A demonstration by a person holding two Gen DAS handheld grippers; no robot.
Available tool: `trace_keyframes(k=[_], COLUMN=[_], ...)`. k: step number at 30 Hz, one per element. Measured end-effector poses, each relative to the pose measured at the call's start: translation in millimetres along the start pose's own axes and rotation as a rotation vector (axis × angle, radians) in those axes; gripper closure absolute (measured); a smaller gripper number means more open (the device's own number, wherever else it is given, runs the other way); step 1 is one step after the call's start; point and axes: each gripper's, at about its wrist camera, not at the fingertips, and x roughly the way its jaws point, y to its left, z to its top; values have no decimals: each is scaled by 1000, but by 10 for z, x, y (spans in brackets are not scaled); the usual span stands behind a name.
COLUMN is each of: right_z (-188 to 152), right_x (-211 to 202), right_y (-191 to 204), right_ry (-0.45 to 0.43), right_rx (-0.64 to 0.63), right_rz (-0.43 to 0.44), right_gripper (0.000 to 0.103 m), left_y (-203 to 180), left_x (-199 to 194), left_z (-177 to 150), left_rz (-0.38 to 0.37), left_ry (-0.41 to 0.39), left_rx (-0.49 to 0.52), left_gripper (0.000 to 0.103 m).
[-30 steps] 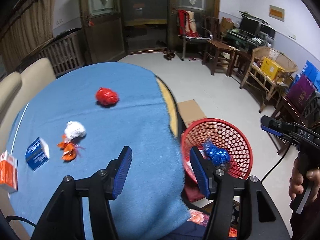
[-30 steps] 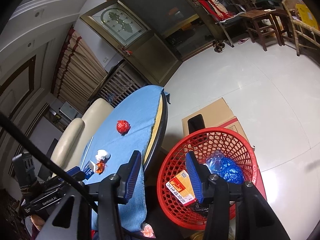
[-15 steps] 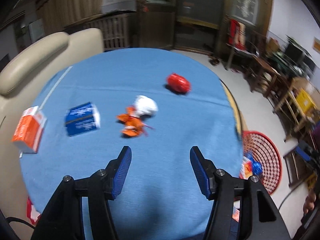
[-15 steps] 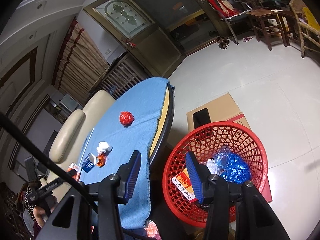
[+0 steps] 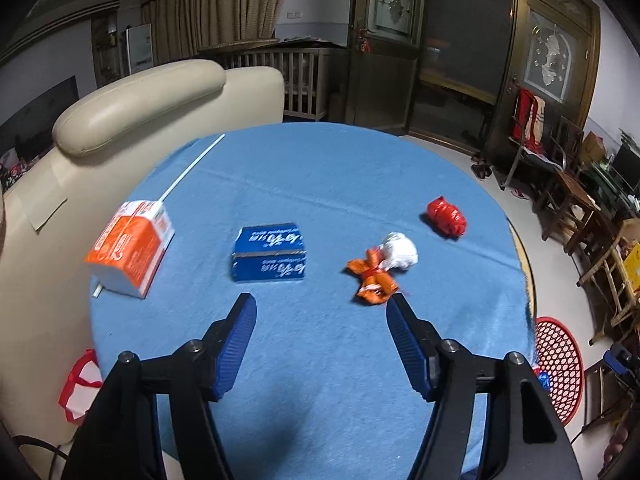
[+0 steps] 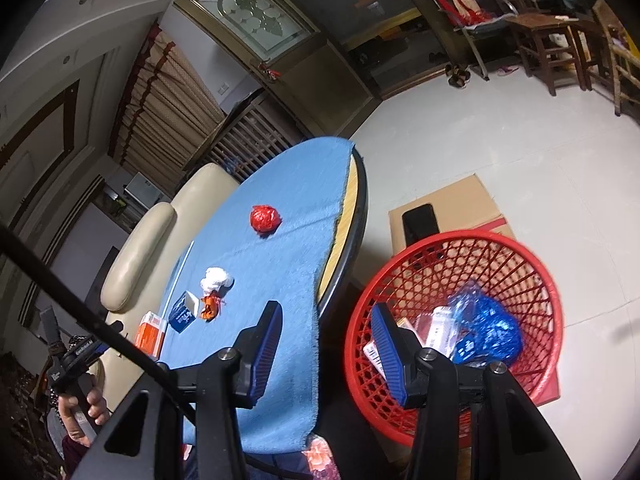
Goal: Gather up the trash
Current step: 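Move both tools back over the table toward the white and orange bundles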
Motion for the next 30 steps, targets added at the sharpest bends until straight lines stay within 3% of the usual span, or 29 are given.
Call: trace_keyframes(k=[16,30], right_z=[-136,-272], right_x=[308,602], right_y=[372,868], right_ry=[78,148], right_rx=[-58,-148], right_rz=[13,23], right_gripper=[53,53], left_y=[387,962], left_x=[8,-35], left_z=[-175,-337], left_rz=[4,27], left_ry=[18,13], left_rx=[-54,-156], left_gripper=[35,35])
